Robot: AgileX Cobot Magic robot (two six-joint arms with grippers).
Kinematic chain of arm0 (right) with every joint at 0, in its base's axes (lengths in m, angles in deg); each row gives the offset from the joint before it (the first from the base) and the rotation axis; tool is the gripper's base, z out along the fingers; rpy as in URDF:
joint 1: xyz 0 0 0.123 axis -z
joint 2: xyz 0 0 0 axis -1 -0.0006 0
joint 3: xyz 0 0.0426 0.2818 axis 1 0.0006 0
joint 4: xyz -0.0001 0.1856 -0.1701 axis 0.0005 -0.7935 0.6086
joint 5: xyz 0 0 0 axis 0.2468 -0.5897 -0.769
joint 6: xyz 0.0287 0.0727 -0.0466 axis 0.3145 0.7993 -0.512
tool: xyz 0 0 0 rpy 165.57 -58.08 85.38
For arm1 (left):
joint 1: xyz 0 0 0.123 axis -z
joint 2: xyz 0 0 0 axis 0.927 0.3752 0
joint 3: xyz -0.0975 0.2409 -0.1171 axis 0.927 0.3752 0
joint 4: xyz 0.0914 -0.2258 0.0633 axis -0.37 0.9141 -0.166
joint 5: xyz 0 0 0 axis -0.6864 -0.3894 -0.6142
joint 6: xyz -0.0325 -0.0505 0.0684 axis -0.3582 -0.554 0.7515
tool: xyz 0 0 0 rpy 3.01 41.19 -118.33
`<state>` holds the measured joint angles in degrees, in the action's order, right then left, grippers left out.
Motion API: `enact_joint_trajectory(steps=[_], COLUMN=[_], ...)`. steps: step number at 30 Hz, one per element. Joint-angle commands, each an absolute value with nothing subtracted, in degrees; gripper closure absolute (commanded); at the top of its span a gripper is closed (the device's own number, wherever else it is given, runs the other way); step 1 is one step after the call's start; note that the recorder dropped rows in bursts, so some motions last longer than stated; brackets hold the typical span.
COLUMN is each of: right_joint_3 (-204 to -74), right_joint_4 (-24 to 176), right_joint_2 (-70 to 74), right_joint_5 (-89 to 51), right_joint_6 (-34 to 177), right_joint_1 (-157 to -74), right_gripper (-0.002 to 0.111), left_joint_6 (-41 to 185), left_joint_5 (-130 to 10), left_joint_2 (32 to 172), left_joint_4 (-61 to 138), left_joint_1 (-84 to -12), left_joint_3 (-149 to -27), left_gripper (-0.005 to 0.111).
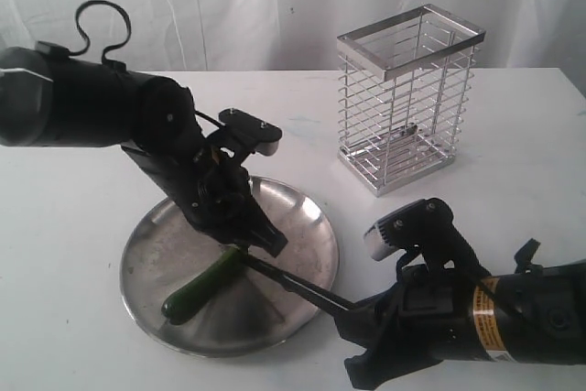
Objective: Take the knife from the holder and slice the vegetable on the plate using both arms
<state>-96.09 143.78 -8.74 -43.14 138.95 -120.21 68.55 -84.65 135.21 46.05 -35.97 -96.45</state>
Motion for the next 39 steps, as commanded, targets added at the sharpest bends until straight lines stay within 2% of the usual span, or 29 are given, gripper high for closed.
enact_joint_trajectory(steps=[1, 15, 23, 39], right_joint_3=[-95.9, -95.9, -96.7, -99.9], right_joint_4=[143.4, 146.3, 146.5, 146.6], right_joint_2=[-8.6, -8.6, -8.6, -16.6], right_joint_5=[-43.4, -42.2, -42.9, -45.2], right_joint_6=[139.0, 141.9, 142.2, 142.0], right_joint_1=[-120.3, -120.3, -120.3, -120.3], right_gripper=[0.108, 0.108, 0.108, 0.108], left_joint_6=[68.7, 68.2, 74.3, 74.6], left_joint_5=[-86.9, -92.0, -87.1, -88.0], left_joint_2=[131.4, 134.4, 134.4, 134.4], left_joint_4=[42.9, 37.2, 53.4, 53.1], left_joint_1=[-35.8, -35.8, -35.8, -35.8], left_joint_3=[-96.2, -96.2, -96.2, -96.2], left_gripper=[0.107, 0.107, 0.107, 0.107])
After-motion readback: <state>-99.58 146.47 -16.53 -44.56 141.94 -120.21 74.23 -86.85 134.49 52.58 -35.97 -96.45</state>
